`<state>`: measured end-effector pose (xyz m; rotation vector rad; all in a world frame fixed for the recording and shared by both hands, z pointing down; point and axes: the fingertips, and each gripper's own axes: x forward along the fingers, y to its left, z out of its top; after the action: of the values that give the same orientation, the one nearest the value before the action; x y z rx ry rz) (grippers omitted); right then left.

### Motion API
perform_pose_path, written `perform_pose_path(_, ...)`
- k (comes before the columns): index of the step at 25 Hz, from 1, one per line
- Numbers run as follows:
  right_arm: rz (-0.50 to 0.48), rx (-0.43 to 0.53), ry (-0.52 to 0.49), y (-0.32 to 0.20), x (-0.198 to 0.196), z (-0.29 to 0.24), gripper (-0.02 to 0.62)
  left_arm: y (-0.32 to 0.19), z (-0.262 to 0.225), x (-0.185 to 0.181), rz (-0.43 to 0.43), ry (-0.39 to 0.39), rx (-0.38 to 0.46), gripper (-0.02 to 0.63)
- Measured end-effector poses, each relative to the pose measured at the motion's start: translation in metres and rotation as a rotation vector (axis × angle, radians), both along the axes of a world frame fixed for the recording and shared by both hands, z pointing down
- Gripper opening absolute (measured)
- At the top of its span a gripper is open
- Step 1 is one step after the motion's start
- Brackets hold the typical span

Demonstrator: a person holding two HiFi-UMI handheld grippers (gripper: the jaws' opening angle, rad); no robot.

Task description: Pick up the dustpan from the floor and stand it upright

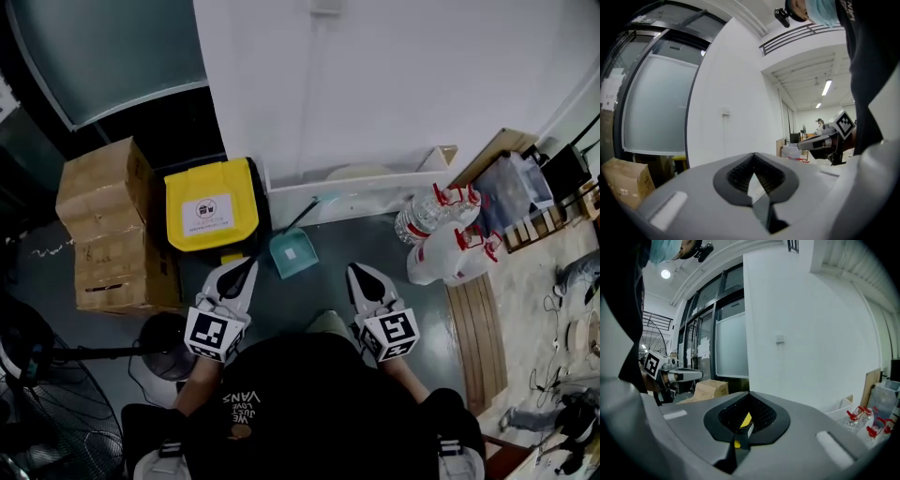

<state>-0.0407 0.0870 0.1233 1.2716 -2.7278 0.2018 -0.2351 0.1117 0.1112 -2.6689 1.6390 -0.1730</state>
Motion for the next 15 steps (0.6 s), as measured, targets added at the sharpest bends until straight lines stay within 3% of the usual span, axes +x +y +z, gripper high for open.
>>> perform_pose_path(15,-0.002,-0.020,0.002,0.0046,-0.0046,-0.0025,0.002,0.0094,-0.0040,0.0044,0.012,0.007,-0.007,0.051)
